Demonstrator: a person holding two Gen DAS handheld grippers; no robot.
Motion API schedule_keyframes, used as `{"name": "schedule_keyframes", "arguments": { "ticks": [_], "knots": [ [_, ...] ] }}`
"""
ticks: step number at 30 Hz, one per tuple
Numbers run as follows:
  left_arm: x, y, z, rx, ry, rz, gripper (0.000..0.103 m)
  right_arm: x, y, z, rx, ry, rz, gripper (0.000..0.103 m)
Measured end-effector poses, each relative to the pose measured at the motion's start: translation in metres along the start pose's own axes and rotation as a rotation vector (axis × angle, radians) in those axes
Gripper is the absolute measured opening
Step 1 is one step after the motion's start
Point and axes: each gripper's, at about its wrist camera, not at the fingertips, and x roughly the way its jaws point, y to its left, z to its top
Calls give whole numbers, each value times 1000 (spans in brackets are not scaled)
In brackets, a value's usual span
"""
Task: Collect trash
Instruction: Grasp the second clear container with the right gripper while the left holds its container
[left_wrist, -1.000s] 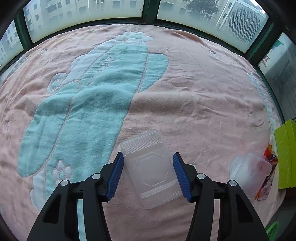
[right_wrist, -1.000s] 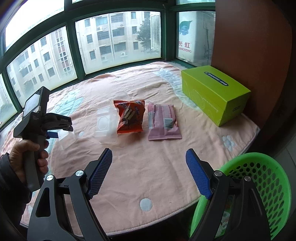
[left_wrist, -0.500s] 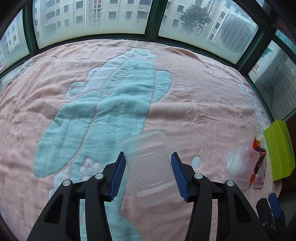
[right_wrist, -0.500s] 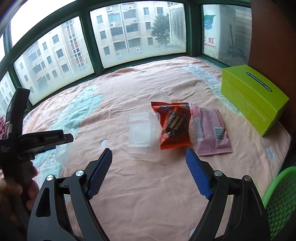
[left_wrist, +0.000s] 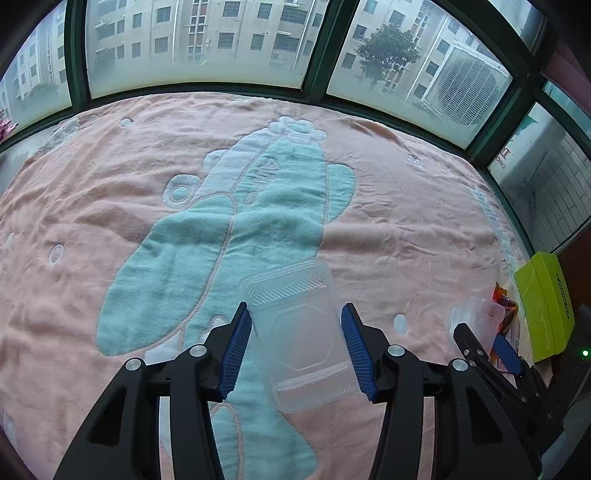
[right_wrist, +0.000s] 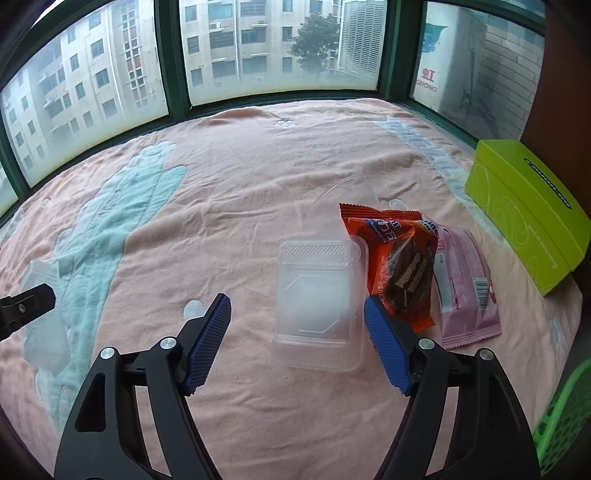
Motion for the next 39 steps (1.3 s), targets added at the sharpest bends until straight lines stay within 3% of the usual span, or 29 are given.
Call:
{"name": "schedule_keyframes", "arguments": {
  "ticks": [4, 11, 17, 28, 39],
  "knots": [
    [-2, 2, -2, -1, 0, -7, 49, 10, 3, 0, -8, 16, -40, 71],
    [-4, 3, -3, -9, -1, -13, 49, 14, -6, -1, 3, 27, -75, 53],
    [-10, -2, -6, -1, -7, -20, 49, 7, -8, -2, 5, 15, -51, 53],
    [-32, -20, -13, 41, -56, -31, 49, -43, -18, -15, 8, -57, 14, 53],
    [-55, -56, -28, 102, -84, -89, 49, -102, -56, -36, 55, -118, -1, 53]
  ]
}}
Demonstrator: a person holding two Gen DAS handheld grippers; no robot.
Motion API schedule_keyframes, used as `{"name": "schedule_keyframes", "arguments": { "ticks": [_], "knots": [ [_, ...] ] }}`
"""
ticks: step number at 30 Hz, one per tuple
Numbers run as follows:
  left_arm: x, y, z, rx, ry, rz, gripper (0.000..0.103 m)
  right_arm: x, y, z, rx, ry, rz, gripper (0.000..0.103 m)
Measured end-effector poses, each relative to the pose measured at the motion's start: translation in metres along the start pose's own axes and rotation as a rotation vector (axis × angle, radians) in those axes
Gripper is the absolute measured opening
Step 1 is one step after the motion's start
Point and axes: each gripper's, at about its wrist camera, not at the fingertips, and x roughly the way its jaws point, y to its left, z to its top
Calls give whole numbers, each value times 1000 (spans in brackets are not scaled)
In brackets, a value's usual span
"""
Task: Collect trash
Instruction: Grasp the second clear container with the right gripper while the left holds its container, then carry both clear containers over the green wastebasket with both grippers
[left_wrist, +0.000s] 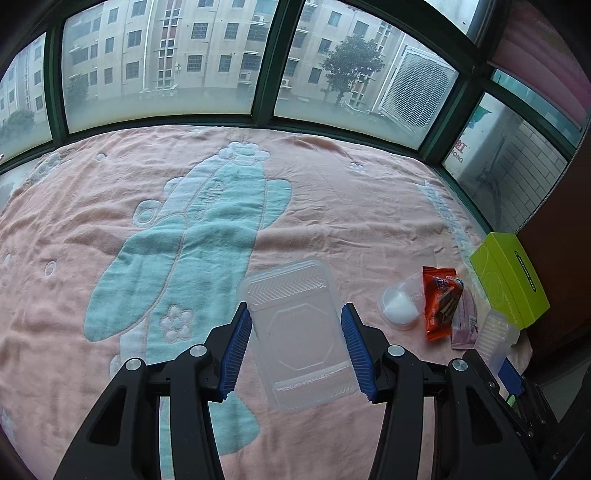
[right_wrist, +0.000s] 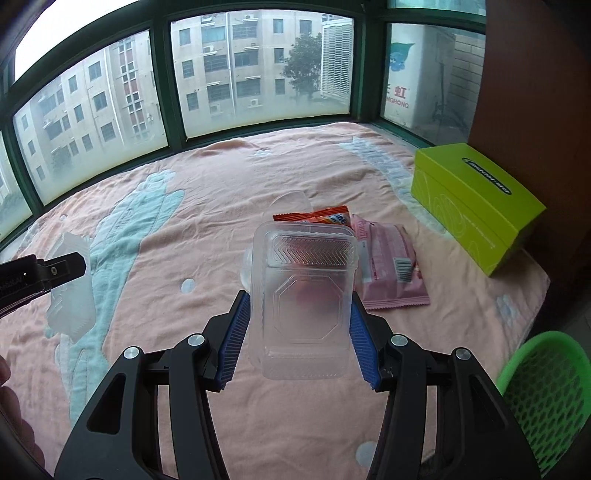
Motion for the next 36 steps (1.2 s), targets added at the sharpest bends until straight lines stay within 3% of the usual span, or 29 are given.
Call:
{"name": "schedule_keyframes", "arguments": {
  "ticks": [36],
  "knots": [
    [-60, -148, -57, 276, -29, -240, 49, -132, -134, -65, 192, -104, -201, 53]
  ]
}}
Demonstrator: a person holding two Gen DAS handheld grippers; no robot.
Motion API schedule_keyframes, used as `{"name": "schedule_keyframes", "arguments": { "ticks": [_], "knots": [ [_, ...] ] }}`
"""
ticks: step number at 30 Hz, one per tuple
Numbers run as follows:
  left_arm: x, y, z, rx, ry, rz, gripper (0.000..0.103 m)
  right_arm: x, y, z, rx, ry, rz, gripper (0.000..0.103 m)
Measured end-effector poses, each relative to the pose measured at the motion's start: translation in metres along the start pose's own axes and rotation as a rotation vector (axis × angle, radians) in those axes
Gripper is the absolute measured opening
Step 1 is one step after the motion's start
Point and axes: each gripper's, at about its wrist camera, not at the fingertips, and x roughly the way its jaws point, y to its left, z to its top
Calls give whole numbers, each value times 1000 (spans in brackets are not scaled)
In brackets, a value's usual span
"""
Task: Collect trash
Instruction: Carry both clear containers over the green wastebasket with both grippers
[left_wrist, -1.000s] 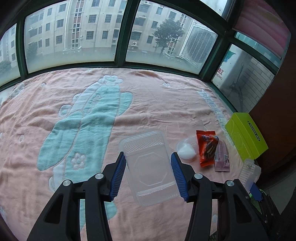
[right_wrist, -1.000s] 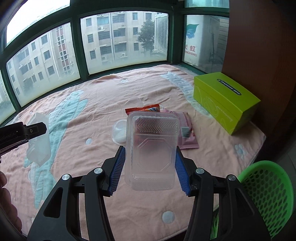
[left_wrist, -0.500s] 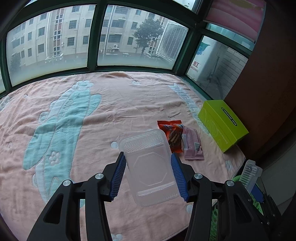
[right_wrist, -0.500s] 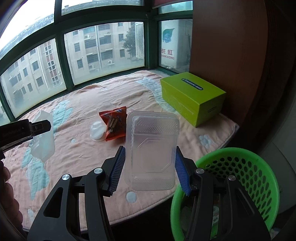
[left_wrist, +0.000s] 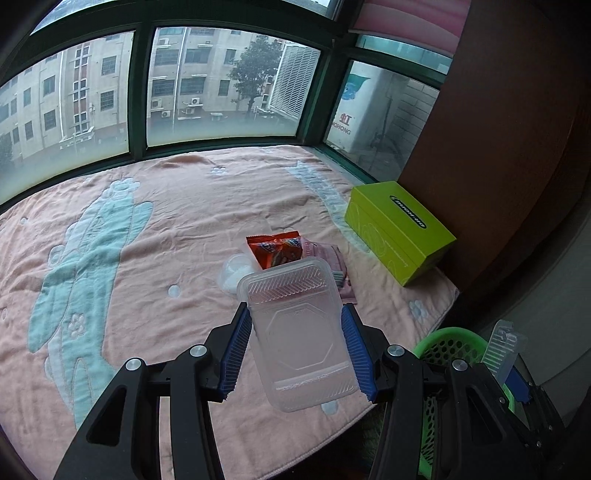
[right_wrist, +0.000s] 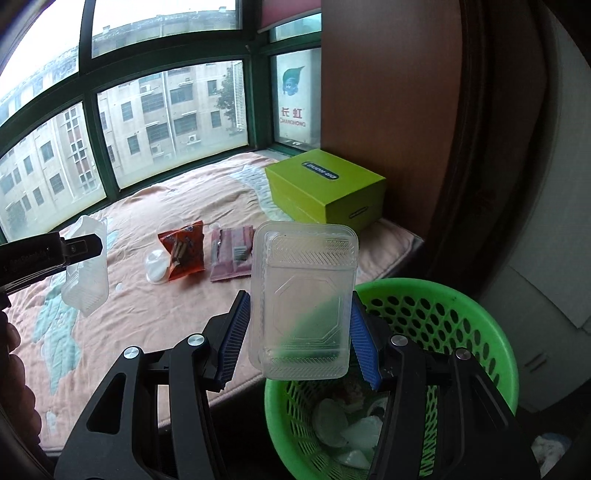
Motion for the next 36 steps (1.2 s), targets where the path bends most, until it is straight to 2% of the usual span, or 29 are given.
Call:
{"name": "schedule_keyframes", "arguments": {
  "ticks": [9, 27, 36],
  "knots": [
    [-1, -44, -8, 84, 8, -63, 49, -13, -38, -15, 51, 6, -77, 53],
    [-1, -106, -27, 202, 38, -157, 49, -26, -94, -39, 157, 32, -184, 54],
    [2, -129, -35, 243, 56, -180, 49, -36, -114, -44, 200, 16, -205, 61]
  ]
}}
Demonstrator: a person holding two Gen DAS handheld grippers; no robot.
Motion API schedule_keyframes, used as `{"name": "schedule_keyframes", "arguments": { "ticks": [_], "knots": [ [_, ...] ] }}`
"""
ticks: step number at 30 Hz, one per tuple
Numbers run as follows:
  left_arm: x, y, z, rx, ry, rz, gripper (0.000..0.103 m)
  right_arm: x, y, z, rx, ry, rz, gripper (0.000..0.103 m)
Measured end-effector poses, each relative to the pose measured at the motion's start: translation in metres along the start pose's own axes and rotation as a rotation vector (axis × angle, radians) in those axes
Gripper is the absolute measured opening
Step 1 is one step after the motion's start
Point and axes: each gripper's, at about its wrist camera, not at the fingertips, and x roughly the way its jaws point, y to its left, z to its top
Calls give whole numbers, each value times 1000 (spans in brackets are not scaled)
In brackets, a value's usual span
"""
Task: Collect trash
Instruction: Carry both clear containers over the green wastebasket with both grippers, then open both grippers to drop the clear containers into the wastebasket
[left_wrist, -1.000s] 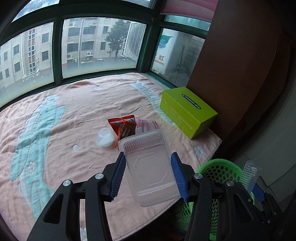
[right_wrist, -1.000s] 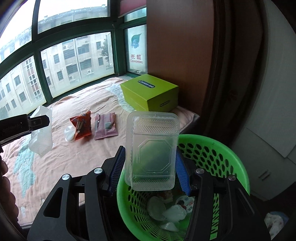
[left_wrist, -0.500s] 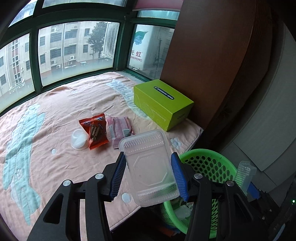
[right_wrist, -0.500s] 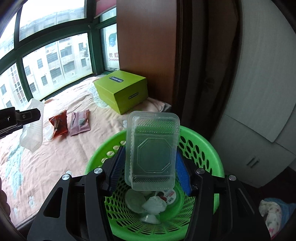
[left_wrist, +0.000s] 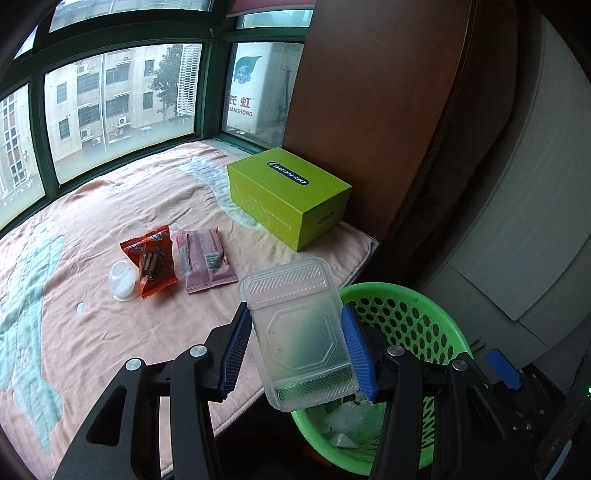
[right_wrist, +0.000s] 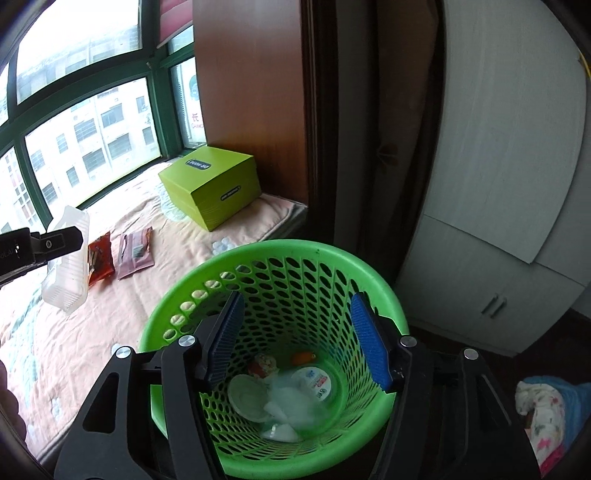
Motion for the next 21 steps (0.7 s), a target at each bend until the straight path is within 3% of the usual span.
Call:
{"name": "schedule_keyframes", "arguments": {
  "ticks": [21],
  "knots": [
    [29, -51, -10, 100, 83, -88, 49, -13, -36, 4, 76, -37, -67, 65]
  ]
}}
